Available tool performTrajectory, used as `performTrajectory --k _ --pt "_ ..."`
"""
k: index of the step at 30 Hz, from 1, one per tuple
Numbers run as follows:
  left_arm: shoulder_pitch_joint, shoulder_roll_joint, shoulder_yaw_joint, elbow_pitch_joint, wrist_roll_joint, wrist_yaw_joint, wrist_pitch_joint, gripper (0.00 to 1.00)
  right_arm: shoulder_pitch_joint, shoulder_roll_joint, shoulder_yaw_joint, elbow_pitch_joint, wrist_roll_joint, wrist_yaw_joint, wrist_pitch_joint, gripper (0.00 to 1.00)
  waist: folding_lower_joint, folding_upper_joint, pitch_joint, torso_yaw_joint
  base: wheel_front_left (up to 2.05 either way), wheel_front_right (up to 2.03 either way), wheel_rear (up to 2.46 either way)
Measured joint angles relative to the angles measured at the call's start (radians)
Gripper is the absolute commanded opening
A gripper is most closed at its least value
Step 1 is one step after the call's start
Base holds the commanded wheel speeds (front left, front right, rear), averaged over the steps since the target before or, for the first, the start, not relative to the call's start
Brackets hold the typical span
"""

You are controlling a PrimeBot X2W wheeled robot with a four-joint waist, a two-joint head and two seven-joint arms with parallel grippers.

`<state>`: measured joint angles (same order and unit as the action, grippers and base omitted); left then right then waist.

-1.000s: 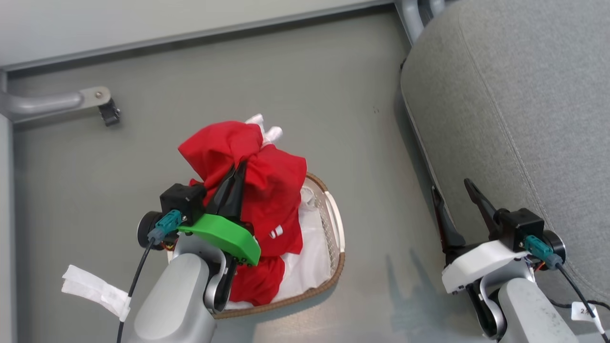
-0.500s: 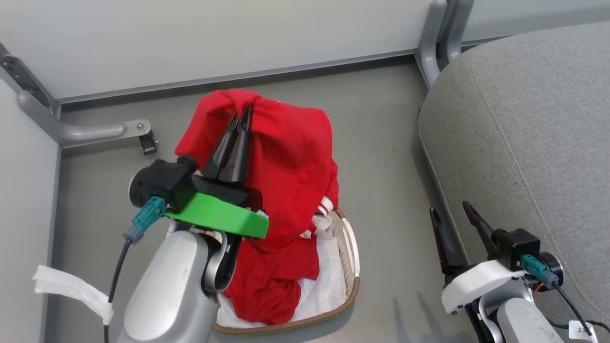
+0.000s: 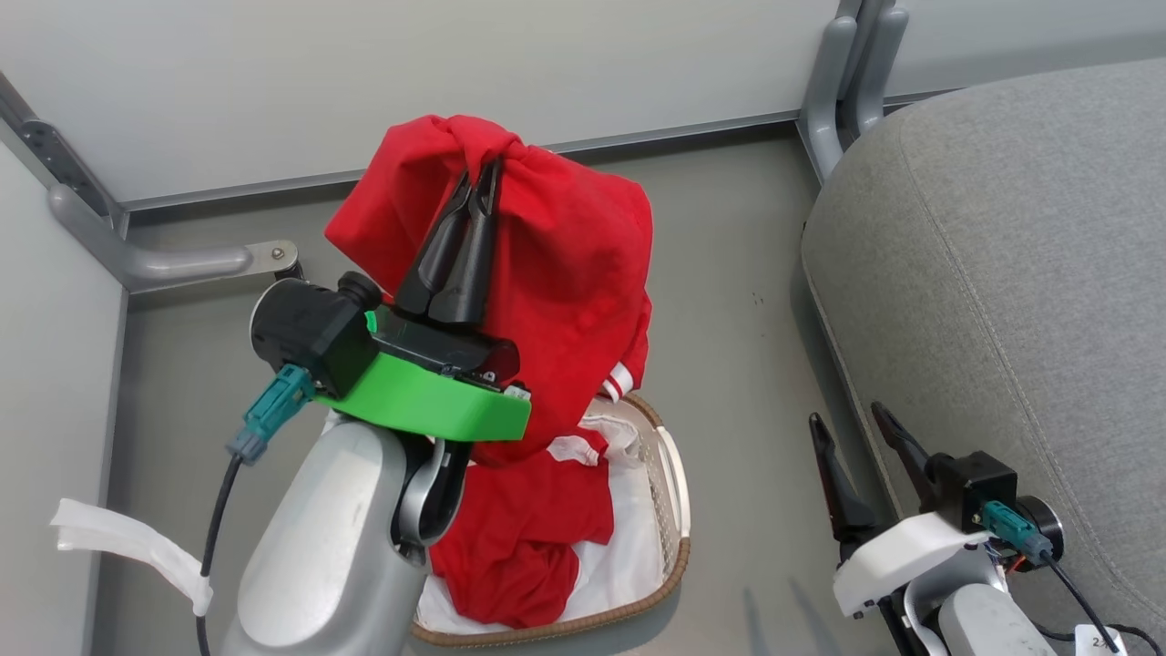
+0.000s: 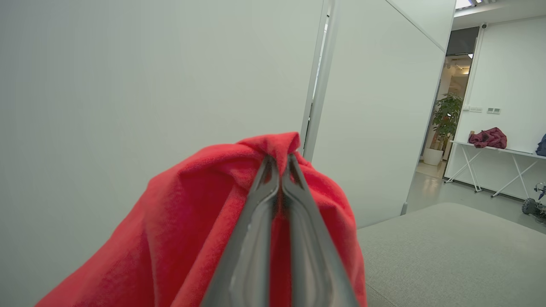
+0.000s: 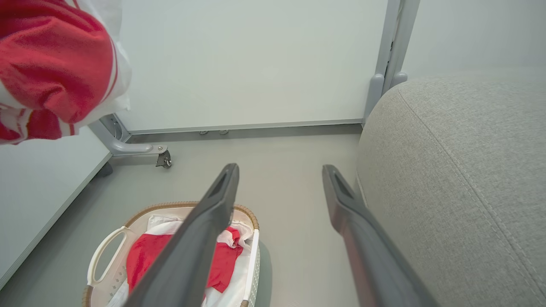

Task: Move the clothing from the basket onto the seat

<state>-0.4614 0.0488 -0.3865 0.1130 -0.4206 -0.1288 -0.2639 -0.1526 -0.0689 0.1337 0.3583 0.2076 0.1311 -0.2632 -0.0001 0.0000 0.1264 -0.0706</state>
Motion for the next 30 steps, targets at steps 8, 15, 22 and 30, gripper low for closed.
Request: performTrajectory --k 8,15,22,30 --pt "0.014 0.000 -0.058 0.049 -0.009 0.000 0.000 0.00 -0.091 -0.049 0.183 -0.065 0.041 0.000 0.000 1.00 0.0000 0.0000 0.019 -0.002 0.00 0.00 0.00" --pt "0.026 0.000 -0.111 0.081 -0.032 0.000 0.000 0.00 -0.222 -0.102 0.325 -0.107 0.049 0.000 0.000 1.00 0.0000 0.0000 0.033 0.006 0.00 0.00 0.00" --pt "0.033 0.000 -0.155 0.092 -0.054 0.000 0.000 0.00 -0.342 -0.114 0.444 -0.119 0.010 0.000 0.000 1.00 0.0000 0.0000 0.039 0.017 0.00 0.00 0.00" --pt "0.031 0.000 -0.208 0.090 -0.078 0.000 0.000 0.00 -0.433 -0.105 0.568 -0.012 -0.005 0.000 0.000 1.00 0.0000 0.0000 0.040 0.044 0.00 0.00 0.00"
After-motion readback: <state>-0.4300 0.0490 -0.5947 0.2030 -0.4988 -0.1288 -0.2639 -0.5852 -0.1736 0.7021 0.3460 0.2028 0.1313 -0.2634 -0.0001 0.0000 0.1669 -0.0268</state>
